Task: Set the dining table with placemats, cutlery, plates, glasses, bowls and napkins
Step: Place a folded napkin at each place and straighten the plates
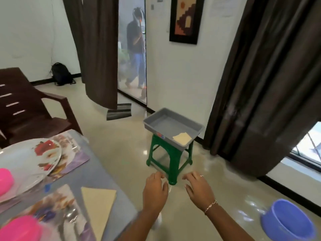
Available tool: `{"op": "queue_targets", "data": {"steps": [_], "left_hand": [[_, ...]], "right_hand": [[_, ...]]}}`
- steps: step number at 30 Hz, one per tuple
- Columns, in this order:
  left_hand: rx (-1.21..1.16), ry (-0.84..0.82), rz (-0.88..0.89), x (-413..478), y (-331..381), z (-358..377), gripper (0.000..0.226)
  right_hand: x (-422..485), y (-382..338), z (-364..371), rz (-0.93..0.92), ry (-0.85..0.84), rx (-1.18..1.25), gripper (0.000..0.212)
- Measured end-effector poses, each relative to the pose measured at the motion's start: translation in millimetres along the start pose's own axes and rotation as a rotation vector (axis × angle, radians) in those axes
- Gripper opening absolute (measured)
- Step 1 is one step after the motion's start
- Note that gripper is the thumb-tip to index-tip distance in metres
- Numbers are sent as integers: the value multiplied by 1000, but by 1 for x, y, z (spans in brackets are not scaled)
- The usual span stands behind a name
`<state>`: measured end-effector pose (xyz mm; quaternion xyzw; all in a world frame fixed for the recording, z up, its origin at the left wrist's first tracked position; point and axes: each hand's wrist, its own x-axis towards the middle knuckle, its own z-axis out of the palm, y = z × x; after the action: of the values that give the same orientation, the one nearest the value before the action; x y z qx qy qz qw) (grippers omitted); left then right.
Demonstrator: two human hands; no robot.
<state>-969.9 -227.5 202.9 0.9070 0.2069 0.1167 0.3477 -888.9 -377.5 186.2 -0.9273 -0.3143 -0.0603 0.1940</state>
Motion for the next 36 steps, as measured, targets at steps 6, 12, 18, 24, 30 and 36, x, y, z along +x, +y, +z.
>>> {"op": "queue_targets", "data": {"steps": [6, 12, 18, 24, 30, 36], "left_hand": [[-1, -42, -34, 98, 21, 48, 16], [-39, -61, -122, 237, 18, 103, 12], [-28, -143, -209, 362, 23, 145, 18], [85, -246, -254, 444, 24, 164, 20], [188, -325, -302, 511, 3, 194, 23], [230, -432, -440, 560, -8, 233, 27]], "right_hand": [[68, 76, 1, 59, -20, -15, 36], [189, 151, 20, 63, -70, -86, 21], [309, 217, 36, 137, -286, -36, 27], [409, 264, 64, 256, -478, 134, 12], [510, 324, 130, 381, -661, 206, 29], [560, 378, 209, 445, -925, 113, 39]]}}
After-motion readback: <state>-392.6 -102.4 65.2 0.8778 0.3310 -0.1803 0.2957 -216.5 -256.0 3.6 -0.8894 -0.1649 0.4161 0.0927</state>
